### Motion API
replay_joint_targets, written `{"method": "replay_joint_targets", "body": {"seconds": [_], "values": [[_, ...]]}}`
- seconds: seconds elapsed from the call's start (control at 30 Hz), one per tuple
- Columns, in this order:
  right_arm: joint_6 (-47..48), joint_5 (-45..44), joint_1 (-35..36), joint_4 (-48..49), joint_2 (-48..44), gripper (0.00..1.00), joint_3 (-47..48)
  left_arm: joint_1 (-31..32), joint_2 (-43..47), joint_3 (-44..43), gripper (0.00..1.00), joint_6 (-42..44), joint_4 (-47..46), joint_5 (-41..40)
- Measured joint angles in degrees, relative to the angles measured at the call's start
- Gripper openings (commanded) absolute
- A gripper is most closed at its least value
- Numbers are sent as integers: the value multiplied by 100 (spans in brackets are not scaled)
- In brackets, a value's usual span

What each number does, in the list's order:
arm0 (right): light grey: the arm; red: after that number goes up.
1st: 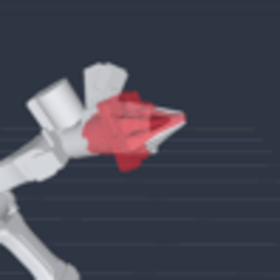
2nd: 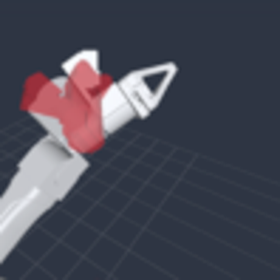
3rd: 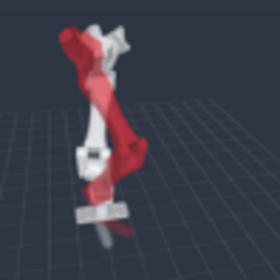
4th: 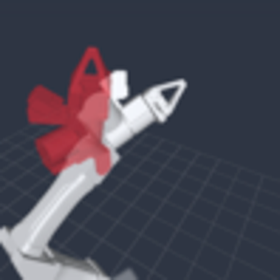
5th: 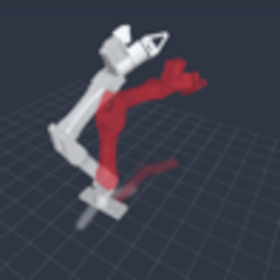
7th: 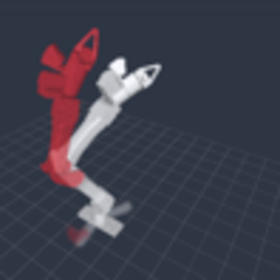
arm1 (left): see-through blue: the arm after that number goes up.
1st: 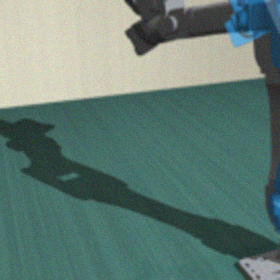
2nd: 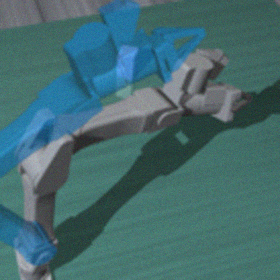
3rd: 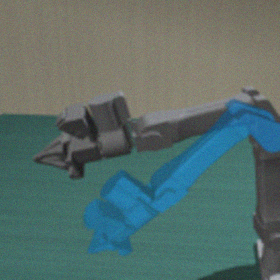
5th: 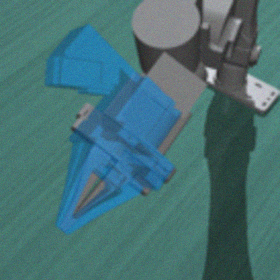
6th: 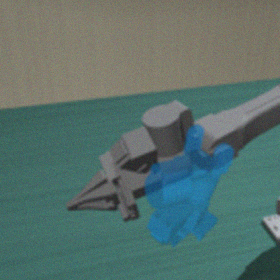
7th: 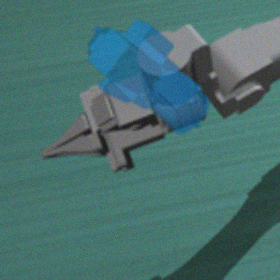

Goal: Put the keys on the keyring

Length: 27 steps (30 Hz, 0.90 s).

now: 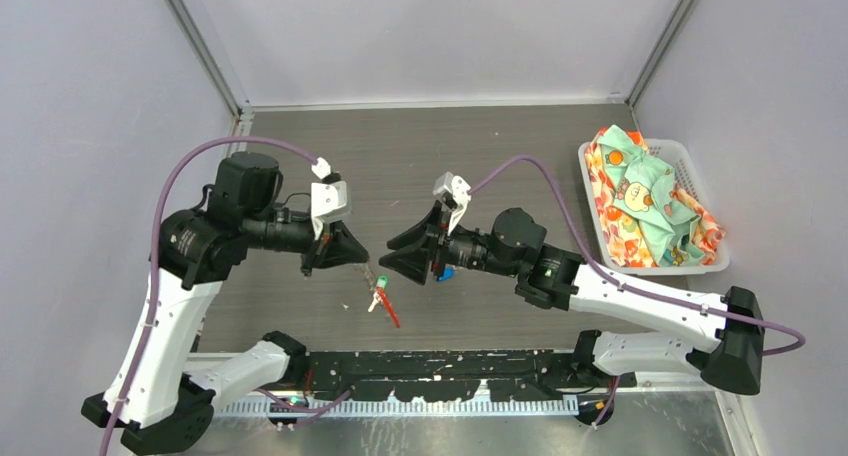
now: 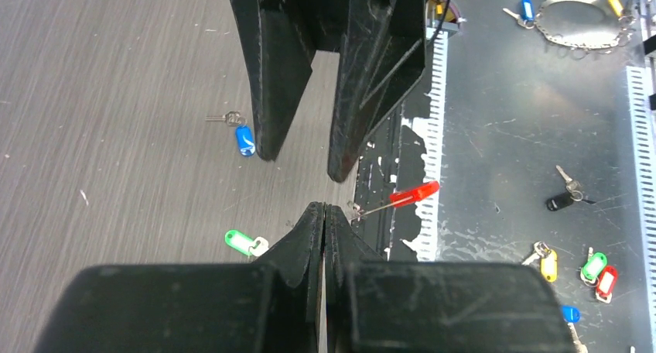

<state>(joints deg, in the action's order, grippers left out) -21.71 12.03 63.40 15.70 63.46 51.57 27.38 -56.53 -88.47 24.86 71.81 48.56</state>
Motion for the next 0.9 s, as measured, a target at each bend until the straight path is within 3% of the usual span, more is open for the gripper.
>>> {"method": "replay_joint_targets", "body": {"seconds": [0.37, 0.9], "values": [[-256, 632, 118, 962, 186, 39, -2, 0, -28, 57, 0, 101, -15, 304], [-138, 560, 203, 1217, 221, 36, -125, 0, -31, 50, 0, -52, -39, 590]]}}
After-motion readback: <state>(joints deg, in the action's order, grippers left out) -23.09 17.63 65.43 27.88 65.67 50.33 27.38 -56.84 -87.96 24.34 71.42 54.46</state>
